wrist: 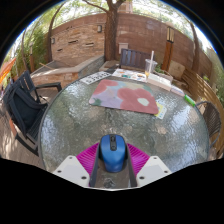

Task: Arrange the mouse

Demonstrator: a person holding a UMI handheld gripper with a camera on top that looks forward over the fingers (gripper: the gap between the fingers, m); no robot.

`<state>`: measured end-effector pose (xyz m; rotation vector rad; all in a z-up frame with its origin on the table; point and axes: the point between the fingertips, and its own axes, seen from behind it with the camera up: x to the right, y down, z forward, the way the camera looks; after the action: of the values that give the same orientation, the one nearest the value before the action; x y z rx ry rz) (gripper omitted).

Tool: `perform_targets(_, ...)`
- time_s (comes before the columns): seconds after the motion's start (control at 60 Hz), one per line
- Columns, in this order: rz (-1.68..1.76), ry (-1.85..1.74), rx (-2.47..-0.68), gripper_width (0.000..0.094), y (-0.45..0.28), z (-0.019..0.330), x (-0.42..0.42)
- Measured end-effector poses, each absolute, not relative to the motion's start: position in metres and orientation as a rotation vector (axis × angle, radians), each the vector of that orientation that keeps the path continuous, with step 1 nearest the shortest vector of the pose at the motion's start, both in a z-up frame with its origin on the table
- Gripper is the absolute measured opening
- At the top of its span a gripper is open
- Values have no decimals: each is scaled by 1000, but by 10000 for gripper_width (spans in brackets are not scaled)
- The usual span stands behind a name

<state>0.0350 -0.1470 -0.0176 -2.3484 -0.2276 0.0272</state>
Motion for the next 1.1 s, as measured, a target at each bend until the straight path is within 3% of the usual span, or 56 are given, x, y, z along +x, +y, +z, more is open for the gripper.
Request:
perform_targets(0.15, 15, -205, -2371, 368, -150, -15, 37)
perform_targets(0.233, 35, -197, -2366, 369, -145, 4, 37)
perform_targets(0.483, 170, -184, -2091, 369, -42, 171, 8)
perform_targets(0.567, 167, -132, -2033, 369, 18, 187, 17)
perform_targets(0.667, 105, -102, -2056, 367, 81, 164, 36)
perform_targets(0.767, 70, -72, -2170, 366, 114, 85, 50)
perform_targets(0.917, 12, -76, -2330, 404, 121, 6, 64)
perform_targets(1.033, 13, -86, -2383, 562, 115, -13, 67)
perform_targets(1.1, 20, -93, -2374, 756, 108, -6, 66)
